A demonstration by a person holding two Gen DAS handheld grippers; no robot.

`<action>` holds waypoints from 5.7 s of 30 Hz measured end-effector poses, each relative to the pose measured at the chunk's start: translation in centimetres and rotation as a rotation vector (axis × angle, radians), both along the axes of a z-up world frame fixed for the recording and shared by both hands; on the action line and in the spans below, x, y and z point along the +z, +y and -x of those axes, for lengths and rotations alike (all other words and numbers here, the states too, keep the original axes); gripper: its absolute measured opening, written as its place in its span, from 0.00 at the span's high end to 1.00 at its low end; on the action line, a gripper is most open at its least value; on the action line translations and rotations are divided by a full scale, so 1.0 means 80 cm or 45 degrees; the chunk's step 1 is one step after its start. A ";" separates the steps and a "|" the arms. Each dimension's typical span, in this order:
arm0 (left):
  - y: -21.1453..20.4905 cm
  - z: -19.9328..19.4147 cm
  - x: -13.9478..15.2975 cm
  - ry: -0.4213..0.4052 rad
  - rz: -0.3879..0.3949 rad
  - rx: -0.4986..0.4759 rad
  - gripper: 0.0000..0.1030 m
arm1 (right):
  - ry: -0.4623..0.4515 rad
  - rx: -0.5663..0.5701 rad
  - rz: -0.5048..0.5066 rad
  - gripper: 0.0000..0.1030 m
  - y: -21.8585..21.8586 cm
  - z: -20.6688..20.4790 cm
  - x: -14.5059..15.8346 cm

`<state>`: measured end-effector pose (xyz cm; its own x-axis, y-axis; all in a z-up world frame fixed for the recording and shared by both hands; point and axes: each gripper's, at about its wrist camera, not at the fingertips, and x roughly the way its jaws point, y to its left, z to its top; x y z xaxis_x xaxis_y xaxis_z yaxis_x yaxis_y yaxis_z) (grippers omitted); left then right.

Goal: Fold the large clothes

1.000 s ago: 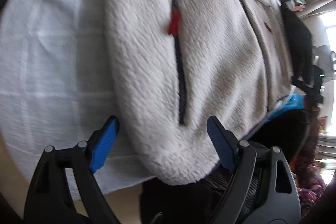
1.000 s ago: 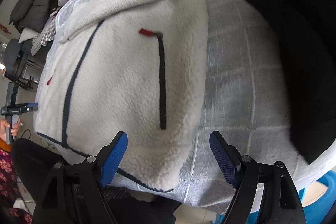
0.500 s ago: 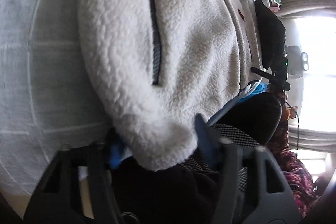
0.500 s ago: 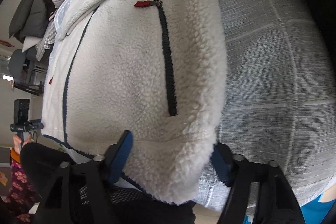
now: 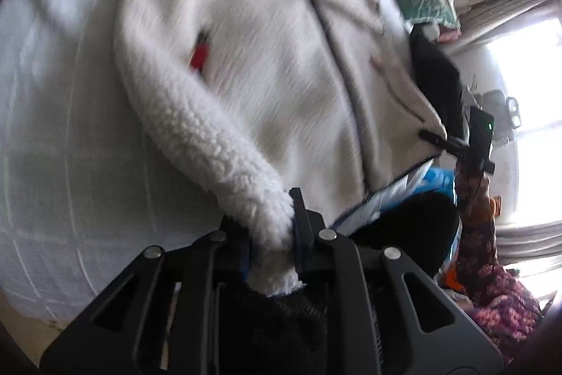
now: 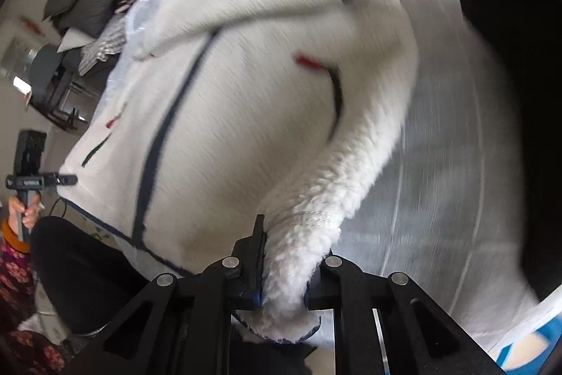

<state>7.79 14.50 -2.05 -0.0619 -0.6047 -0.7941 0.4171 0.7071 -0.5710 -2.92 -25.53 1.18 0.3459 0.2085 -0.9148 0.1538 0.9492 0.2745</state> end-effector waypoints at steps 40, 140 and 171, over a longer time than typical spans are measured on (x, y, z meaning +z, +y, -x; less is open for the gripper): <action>-0.122 -0.431 -0.014 -0.239 -0.136 0.477 0.34 | -0.120 -0.407 0.136 0.68 -0.190 -0.392 -0.018; -0.047 -0.211 -0.093 0.021 0.238 1.074 0.09 | -0.148 -0.786 0.059 0.17 -0.105 -0.192 -0.048; -0.028 -0.233 -0.018 -0.150 0.370 1.087 0.67 | -0.600 -0.811 -0.173 0.69 -0.131 -0.210 0.015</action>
<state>26.40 12.22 -3.46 0.5708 -0.5853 -0.5759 -0.1153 0.6373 -0.7619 13.87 -36.01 2.38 0.7791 -0.0597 -0.6240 0.4937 0.6719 0.5521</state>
